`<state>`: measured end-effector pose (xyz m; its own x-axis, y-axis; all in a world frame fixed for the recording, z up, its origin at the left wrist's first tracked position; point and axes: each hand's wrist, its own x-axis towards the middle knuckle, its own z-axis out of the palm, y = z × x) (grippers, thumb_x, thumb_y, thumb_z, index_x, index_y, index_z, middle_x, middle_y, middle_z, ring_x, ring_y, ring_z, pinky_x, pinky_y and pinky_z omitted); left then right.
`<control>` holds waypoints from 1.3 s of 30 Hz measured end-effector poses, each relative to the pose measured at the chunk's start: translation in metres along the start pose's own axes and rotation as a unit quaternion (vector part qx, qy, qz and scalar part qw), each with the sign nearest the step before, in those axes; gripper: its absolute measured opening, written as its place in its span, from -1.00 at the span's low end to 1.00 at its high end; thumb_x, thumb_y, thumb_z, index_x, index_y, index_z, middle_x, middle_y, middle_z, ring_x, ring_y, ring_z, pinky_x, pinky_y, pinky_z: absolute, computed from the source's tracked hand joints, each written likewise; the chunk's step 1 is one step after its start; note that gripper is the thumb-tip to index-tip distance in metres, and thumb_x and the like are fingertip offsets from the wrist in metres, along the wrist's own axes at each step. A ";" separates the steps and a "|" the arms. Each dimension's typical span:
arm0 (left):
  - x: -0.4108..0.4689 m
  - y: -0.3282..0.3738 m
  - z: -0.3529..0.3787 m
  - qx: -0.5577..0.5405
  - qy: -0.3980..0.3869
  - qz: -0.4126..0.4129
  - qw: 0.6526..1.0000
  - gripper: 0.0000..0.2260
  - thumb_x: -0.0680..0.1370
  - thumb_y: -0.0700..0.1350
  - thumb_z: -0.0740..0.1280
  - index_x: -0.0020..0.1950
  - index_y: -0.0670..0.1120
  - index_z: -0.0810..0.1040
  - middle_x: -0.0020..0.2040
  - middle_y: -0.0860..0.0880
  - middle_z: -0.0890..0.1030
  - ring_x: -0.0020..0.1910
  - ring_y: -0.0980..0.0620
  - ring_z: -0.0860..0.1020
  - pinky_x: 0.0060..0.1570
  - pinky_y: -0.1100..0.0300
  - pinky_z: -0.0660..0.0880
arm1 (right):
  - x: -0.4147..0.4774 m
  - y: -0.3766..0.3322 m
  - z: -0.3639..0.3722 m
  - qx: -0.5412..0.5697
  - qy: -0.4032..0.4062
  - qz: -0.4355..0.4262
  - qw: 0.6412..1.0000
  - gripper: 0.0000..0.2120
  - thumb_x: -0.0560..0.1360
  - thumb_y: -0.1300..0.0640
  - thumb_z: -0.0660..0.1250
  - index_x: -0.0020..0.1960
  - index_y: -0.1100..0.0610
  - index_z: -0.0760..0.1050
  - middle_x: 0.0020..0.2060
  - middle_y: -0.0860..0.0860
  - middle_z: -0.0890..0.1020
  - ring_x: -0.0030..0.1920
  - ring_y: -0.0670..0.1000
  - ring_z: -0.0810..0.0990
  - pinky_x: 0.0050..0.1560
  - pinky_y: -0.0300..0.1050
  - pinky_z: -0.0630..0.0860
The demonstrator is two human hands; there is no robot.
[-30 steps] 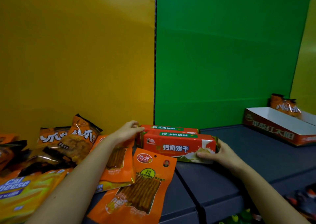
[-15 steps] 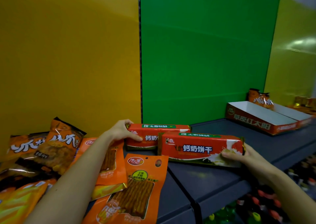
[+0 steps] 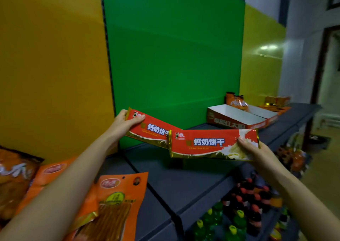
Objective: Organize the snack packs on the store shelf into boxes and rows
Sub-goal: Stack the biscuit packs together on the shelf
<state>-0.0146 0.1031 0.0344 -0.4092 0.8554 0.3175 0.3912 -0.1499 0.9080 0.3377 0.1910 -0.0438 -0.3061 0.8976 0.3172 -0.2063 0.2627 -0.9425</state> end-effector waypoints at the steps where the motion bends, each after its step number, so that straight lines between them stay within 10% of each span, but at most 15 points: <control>1: 0.004 0.007 0.009 -0.002 -0.008 0.006 1.000 -0.63 0.48 0.00 0.37 0.17 -0.12 0.35 -0.03 -0.07 0.58 -0.21 0.08 0.56 -0.27 0.31 0.48 | -0.001 -0.003 -0.014 0.003 0.018 0.000 1.000 -0.24 0.06 -0.20 0.56 0.13 0.18 0.52 -0.15 0.01 0.73 -0.20 -0.06 0.71 -0.28 -0.31 0.59; 5: 0.019 0.033 0.064 -0.057 -0.033 0.034 0.997 -0.77 0.50 -0.03 0.35 0.06 -0.08 0.39 -0.12 -0.03 0.57 -0.22 0.08 0.54 -0.22 0.27 0.44 | -0.010 -0.020 -0.072 0.027 0.069 0.008 0.997 -0.63 0.41 0.03 0.36 0.14 0.21 0.52 -0.18 0.01 0.72 -0.25 -0.08 0.70 -0.31 -0.30 0.59; 14: 0.042 0.075 0.272 -0.179 -0.074 0.052 0.980 -0.76 0.49 -0.06 0.38 0.05 -0.10 0.39 -0.13 -0.02 0.57 -0.22 0.09 0.55 -0.21 0.27 0.48 | -0.035 -0.057 -0.243 -0.027 0.147 -0.027 0.988 -0.13 -0.14 -0.24 0.62 0.04 0.19 0.54 -0.17 0.06 0.73 -0.21 -0.03 0.71 -0.28 -0.25 0.60; 19: 0.043 0.094 0.396 -0.230 -0.085 0.037 0.969 -0.74 0.49 -0.04 0.37 0.07 -0.09 0.37 -0.16 0.00 0.56 -0.24 0.09 0.54 -0.33 0.29 0.52 | -0.040 -0.069 -0.334 -0.009 0.176 -0.015 0.984 -0.61 0.38 0.01 0.39 0.11 0.21 0.51 -0.09 0.11 0.68 -0.22 -0.04 0.69 -0.16 -0.22 0.63; 23: 0.045 0.110 0.480 -0.270 -0.107 0.025 0.956 -0.70 0.50 -0.06 0.37 0.14 -0.10 0.36 -0.07 -0.07 0.60 -0.21 0.07 0.58 -0.33 0.33 0.58 | -0.036 -0.070 -0.396 -0.035 0.210 -0.011 0.977 -0.42 0.19 -0.12 0.51 0.09 0.17 0.53 -0.07 0.14 0.70 -0.12 0.07 0.69 -0.14 -0.17 0.64; 26: 0.054 0.118 0.535 -0.288 -0.114 0.023 0.951 -0.68 0.49 -0.09 0.39 0.16 -0.11 0.37 -0.02 -0.12 0.60 -0.21 0.06 0.60 -0.22 0.25 0.59 | -0.030 -0.070 -0.441 -0.025 0.232 0.005 0.972 -0.74 0.46 0.07 0.31 0.10 0.17 0.52 0.00 0.17 0.67 -0.03 0.12 0.65 -0.04 -0.12 0.59; 33: 0.095 0.124 0.661 -0.300 -0.128 0.011 0.945 -0.54 0.45 -0.06 0.42 0.26 -0.21 0.37 0.04 -0.14 0.61 -0.18 0.06 0.61 -0.14 0.25 0.57 | 0.002 -0.058 -0.542 -0.023 0.261 0.019 0.965 -0.77 0.50 0.07 0.29 0.08 0.17 0.54 -0.15 0.08 0.73 -0.19 0.02 0.72 -0.20 -0.20 0.65; 39: 0.158 0.134 0.772 -0.308 -0.117 0.013 0.944 -0.65 0.46 -0.09 0.42 0.15 -0.15 0.39 -0.08 -0.08 0.61 -0.34 0.18 0.60 -0.37 0.37 0.53 | 0.074 -0.046 -0.632 -0.037 0.273 0.026 0.961 -0.65 0.45 0.03 0.33 0.15 0.21 0.52 -0.09 0.13 0.72 -0.15 0.06 0.72 -0.21 -0.19 0.65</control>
<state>0.6097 0.6006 -0.0047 -0.1843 0.9230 0.3377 -0.1852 -0.3701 0.9104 0.9117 0.4693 -0.0435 0.2237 0.9568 0.1859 -0.1308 0.2184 -0.9670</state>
